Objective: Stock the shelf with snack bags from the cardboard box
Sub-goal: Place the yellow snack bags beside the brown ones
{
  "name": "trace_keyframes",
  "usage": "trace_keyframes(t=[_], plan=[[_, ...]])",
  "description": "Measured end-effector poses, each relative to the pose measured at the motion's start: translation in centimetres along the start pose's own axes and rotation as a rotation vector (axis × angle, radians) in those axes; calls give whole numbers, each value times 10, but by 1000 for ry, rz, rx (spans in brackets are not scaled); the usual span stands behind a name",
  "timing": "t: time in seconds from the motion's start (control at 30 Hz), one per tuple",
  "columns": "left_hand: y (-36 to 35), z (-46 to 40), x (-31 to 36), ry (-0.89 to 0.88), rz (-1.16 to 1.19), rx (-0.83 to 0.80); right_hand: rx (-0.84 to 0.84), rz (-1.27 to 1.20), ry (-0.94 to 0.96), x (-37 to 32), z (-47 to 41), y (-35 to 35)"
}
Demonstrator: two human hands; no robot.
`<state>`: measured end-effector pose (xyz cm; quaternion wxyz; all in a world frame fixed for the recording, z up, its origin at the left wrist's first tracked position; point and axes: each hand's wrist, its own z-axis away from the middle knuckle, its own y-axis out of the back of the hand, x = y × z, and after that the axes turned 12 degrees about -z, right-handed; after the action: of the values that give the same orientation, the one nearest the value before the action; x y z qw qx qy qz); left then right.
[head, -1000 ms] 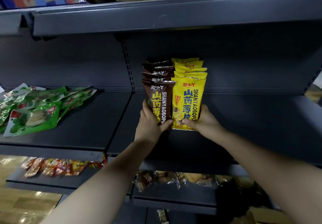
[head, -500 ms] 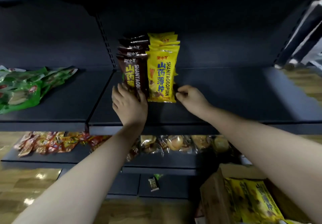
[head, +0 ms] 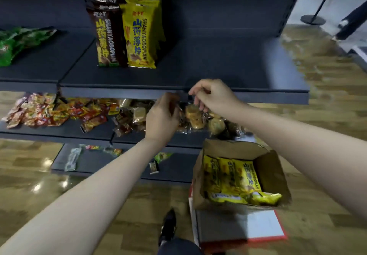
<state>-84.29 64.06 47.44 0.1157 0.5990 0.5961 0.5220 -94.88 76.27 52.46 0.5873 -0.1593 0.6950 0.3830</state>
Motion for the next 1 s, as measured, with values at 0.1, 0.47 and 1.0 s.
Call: trace_keyframes(t=[0.1,0.47,1.0], plan=[[-25,32,20,-28,-17,-119,-175,50,-129,24,32,13],[-113,92,59,-43,-86,-774,-371,174,-663,163,95,49],[-228,114,36,255,-319,-1205,-101,58,-885,281,107,17]])
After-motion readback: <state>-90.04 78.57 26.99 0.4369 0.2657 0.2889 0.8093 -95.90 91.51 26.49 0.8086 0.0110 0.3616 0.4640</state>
